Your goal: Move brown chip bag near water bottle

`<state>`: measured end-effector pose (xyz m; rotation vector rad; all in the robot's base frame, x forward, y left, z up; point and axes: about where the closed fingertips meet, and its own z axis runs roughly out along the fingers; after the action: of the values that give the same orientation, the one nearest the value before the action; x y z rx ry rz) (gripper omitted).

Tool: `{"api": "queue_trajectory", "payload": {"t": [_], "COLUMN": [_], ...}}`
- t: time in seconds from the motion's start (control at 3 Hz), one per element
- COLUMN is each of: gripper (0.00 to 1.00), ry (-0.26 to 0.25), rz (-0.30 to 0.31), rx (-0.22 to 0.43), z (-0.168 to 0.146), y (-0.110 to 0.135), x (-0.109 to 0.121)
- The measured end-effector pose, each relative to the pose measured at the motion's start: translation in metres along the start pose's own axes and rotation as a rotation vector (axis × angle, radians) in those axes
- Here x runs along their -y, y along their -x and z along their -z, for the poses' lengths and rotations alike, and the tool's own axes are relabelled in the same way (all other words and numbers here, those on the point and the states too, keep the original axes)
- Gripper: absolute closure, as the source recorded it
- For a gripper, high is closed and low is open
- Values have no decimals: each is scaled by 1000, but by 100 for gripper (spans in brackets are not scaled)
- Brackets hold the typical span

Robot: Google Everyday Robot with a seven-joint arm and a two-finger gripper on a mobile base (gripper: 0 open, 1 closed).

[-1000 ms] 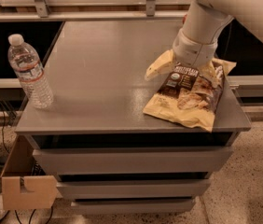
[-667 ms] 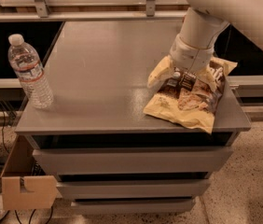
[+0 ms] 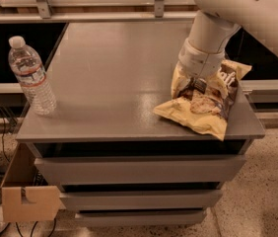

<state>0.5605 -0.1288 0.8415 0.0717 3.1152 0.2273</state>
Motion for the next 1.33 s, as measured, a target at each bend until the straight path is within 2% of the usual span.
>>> {"api": "queue_trajectory", "payload": {"t": [0.33, 0.67, 1.0, 1.33], "gripper": [87, 100, 100, 100], "ry": [-6, -6, -7, -70], "rz": [22, 23, 23, 7], "rx": [-1, 0, 0, 59], "z": [-1, -1, -1, 31], "y": [1, 1, 1, -5], "x": [0, 0, 0, 20]}}
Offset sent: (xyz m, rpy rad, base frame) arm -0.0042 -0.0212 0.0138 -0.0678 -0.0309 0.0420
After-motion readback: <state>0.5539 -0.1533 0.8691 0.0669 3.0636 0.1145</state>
